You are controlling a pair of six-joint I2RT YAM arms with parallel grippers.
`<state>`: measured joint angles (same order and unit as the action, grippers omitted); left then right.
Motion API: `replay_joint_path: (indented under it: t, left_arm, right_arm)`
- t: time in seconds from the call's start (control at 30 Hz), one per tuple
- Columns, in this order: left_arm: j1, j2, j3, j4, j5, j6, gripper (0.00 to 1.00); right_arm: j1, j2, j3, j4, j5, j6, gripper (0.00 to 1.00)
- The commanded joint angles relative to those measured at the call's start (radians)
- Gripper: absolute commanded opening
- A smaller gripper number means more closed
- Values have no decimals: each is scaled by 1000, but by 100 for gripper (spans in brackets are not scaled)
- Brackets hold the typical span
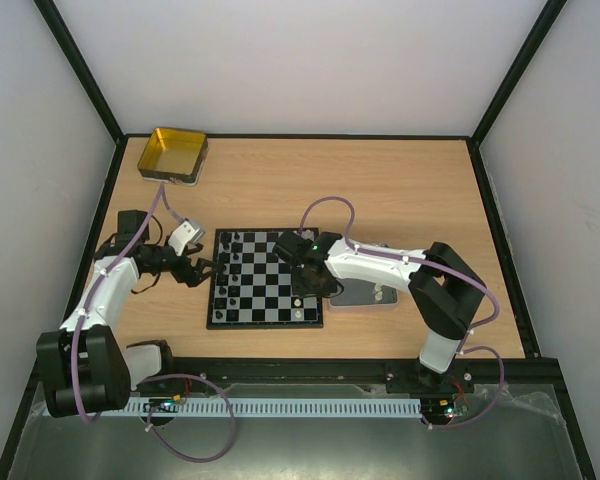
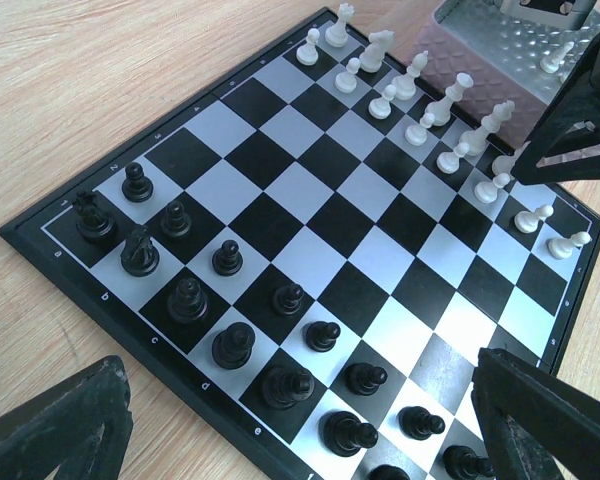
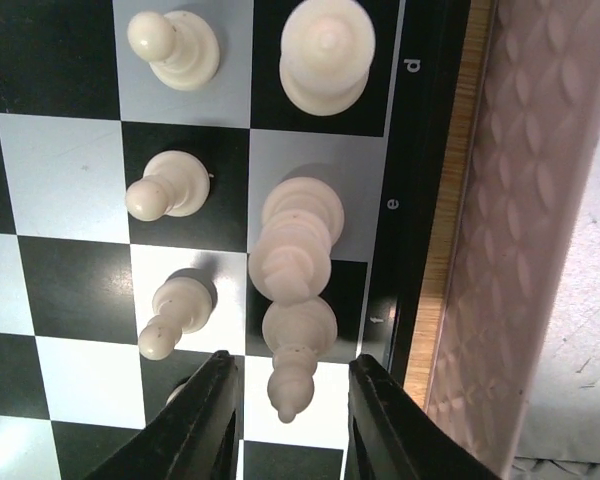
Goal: Set up the chess pieces on the board
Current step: Place the chess piece on the chessboard, then pick up the chess piece from the storage box.
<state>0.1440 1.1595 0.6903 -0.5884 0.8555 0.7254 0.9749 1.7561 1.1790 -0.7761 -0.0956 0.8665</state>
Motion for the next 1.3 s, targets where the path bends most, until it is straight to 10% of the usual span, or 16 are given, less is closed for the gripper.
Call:
replay_joint_path:
  t: [0.0, 0.53, 1.27]
  left_arm:
    - [-4, 5, -7, -5, 17, 10, 92]
    - [-15, 9, 0, -1, 15, 0, 92]
    - [-27, 16, -4, 2, 5, -4, 93]
  right_arm:
    - [3, -45, 23, -42, 43, -4, 30]
    - [-272, -347, -127, -190, 125, -46, 31]
    - [-493, -331, -315, -47, 21, -120, 33]
